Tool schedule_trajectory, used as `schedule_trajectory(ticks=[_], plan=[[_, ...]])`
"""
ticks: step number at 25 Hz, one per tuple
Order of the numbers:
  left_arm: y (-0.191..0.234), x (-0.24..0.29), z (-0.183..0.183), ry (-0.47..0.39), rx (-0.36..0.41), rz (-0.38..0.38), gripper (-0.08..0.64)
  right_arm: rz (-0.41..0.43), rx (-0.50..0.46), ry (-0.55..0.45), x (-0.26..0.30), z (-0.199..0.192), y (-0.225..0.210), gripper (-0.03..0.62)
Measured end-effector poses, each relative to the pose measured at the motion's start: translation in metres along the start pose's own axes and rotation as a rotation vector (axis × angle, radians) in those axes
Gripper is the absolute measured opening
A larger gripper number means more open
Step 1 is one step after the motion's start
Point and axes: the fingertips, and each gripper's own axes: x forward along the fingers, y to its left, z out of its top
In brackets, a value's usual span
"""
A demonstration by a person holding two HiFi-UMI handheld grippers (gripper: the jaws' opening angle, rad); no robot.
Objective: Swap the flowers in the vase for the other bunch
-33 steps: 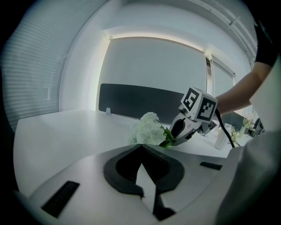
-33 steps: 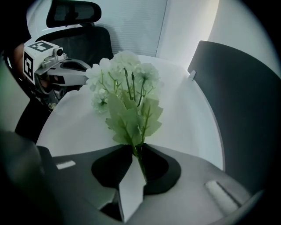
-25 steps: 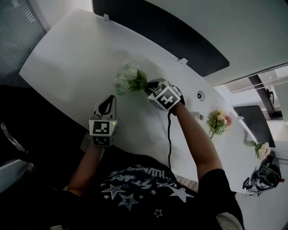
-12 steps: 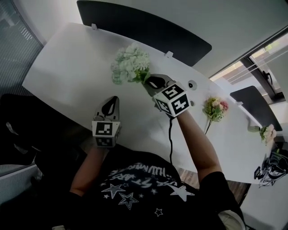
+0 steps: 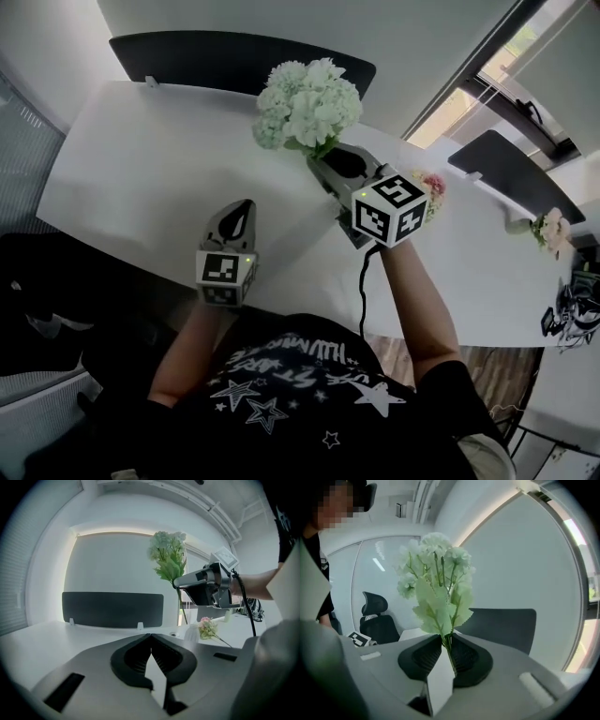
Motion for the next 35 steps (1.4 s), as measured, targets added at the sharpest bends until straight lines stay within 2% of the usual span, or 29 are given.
schedule_trajectory(ticks=[6, 11, 12, 13, 15, 18, 22, 25, 30, 35], plan=[[-0.062, 0.025, 0.009, 0.017, 0.041, -0.13, 0.008, -0.097, 0.081, -0.1, -0.057, 0.001, -0.043, 0.064], [-0.106, 0.044, 0.003, 0.019, 0.081, -0.212, 0.009, -0.12, 0.168, -0.178, -0.086, -0.001, -0.067, 0.064], [-0.116, 0.048, 0.004, 0.013, 0.084, -0.241, 0.031, -0.122, 0.176, -0.192, -0.089, -0.002, -0.071, 0.064], [-0.124, 0.051, 0.008, 0.004, 0.091, -0.269, 0.104, -0.125, 0.185, -0.205, -0.091, -0.002, -0.074, 0.064], [-0.135, 0.058, 0.009, 0.003, 0.123, -0.298, 0.178, -0.122, 0.213, -0.233, -0.093, -0.005, -0.079, 0.064], [-0.149, 0.069, 0.002, 0.031, 0.156, -0.309, 0.232, -0.094, 0.259, -0.26, -0.093, -0.012, -0.083, 0.064], [-0.165, 0.089, -0.011, 0.055, 0.149, -0.331, 0.268, -0.081, 0.266, -0.267, -0.091, -0.022, -0.09, 0.066], [-0.168, 0.103, -0.021, 0.102, 0.183, -0.33, 0.272, -0.067, 0.284, -0.265, -0.087, -0.028, -0.094, 0.066], [-0.174, 0.126, -0.026, 0.115, 0.181, -0.332, 0.278, -0.04, 0.284, -0.243, -0.083, -0.041, -0.098, 0.066], [-0.173, 0.141, -0.037, 0.129, 0.239, -0.355, 0.278, -0.011, 0.314, -0.215, -0.075, -0.057, -0.098, 0.067]])
